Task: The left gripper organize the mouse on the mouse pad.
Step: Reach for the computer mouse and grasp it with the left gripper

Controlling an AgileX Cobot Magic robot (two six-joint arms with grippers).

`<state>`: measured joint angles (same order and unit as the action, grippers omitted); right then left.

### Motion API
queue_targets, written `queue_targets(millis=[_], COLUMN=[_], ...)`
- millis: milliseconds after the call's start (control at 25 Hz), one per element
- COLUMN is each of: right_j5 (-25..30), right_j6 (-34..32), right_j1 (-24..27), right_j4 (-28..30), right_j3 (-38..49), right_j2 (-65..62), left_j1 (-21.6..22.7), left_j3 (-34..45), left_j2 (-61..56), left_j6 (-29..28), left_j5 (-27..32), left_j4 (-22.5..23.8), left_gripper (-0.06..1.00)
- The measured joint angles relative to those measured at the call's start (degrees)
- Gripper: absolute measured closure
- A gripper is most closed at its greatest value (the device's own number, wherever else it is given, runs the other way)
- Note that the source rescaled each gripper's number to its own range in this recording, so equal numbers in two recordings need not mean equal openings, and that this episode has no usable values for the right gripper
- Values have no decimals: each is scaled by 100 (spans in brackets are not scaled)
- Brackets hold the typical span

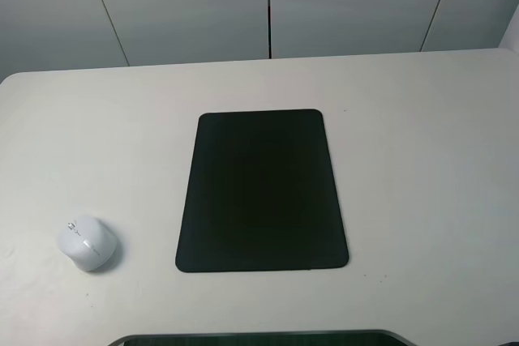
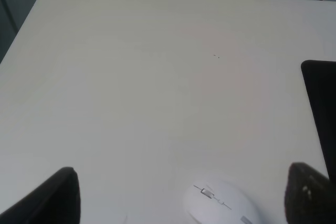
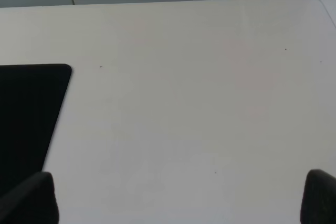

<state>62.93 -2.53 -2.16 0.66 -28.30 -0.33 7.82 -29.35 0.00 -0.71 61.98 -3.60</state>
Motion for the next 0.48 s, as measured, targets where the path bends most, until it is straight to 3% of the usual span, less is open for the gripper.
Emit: queue_targets(millis=[480], right_j5=[0], right_j6=[0], right_j1=[0], right_j4=[0], right_j3=[0], right_j2=[0], left_j1=[0], left_j3=[0], left_j2=[0], left_j6=[0], left_j5=[0], left_j4=[0], left_gripper=[-6])
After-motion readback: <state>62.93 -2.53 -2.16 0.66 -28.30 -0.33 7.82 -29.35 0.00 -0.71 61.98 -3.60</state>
